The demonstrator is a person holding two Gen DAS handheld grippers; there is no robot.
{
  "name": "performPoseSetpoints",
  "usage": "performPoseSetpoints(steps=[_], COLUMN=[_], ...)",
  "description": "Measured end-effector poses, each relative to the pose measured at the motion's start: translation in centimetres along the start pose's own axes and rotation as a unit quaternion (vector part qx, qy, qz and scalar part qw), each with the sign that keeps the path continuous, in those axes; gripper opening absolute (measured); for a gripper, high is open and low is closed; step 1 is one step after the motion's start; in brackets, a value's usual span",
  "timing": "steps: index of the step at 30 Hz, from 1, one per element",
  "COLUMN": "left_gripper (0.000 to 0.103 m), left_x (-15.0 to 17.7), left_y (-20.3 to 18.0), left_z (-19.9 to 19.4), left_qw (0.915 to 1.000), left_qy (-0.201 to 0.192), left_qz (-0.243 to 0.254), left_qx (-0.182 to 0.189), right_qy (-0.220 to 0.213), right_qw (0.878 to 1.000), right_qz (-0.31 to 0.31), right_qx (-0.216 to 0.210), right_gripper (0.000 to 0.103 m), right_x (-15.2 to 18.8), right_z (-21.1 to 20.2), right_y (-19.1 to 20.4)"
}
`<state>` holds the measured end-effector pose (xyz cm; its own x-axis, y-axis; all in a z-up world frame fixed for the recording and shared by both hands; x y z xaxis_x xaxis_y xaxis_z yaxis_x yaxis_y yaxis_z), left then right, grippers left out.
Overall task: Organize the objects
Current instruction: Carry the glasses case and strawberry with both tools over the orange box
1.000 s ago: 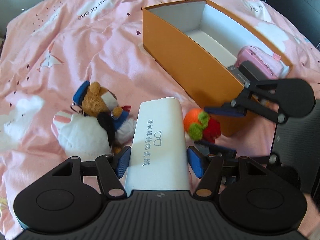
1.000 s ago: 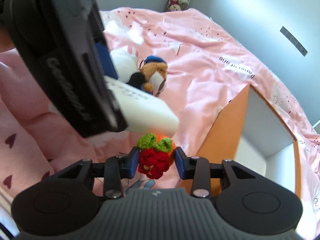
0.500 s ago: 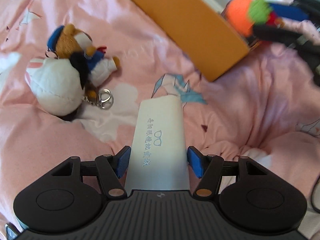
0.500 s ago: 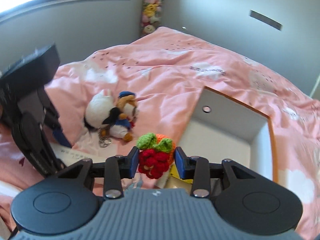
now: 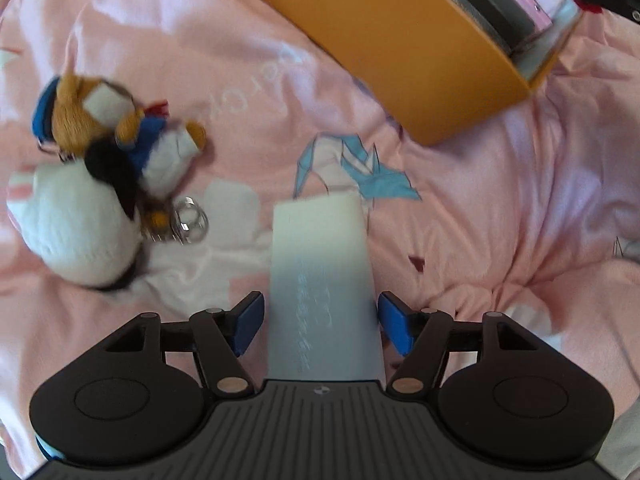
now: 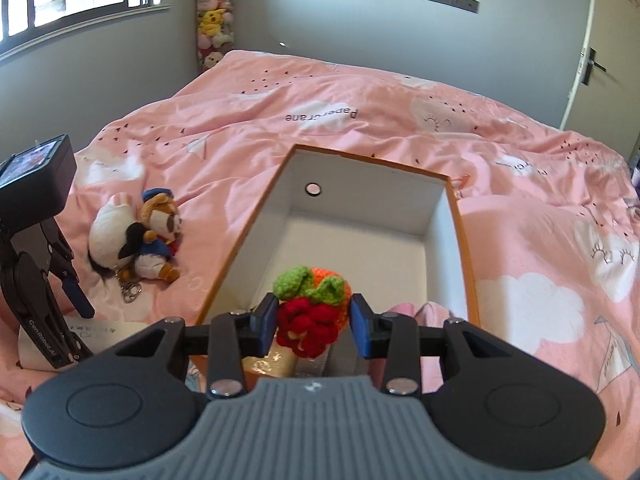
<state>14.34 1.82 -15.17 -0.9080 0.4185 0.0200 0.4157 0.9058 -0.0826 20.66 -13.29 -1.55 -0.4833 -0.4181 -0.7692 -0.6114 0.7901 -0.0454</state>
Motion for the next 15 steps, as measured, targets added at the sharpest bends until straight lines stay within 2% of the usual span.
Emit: performPoseSetpoints(steps=[3,8,9,12,15], left_gripper=[0.077,0.074,0.071,0.07,0.07], left_x=[-0.5,-0.4,-0.4,-0.3,-0.3], left_y=[-0.2,-0.2,-0.3,-0.2,-0.1], left_z=[0.4,1.2,1.3,0.8,-0.6], left_qw=[0.9997,0.9987,0.9987,0.9994,0.9999], left_qy=[0.022,0.05,0.05,0.034,-0.004], left_qz=[0.007,0.007,0.002,-0.006,-0.005], left_qx=[-0.001,0.002,0.007,0.003,-0.015], right_qy=[0.004,0.019,0.022,0.026,0.029], right_qw=[1.0,0.993,0.991,0.988,0.986], right_qz=[0.029,0.095,0.105,0.122,0.136], right_qx=[-0.008,-0.068,-0.076,-0.089,-0.096], right_gripper=[0.04,0.04,0.04,0.04,0.04], right_x=[0.0,0.1,0.1,0.0,0.1], right_z=[0.3,1.0,1.3,2.1,2.8], right_y=[-1.4,-2.9,-3.1,-3.4,-3.6])
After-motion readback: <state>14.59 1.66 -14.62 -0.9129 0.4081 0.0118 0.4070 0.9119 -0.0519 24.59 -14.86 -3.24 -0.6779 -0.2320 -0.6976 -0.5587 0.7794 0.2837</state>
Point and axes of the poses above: each gripper's, at about its wrist camera, not at the fingertips, and z roughly the way its jaws point, y to its left, x to its underside, the point moved 10 cm from there along z, roughly the way its jaws point, and after that the axes turned 2 degrees about -y, right-handed, at the moved point
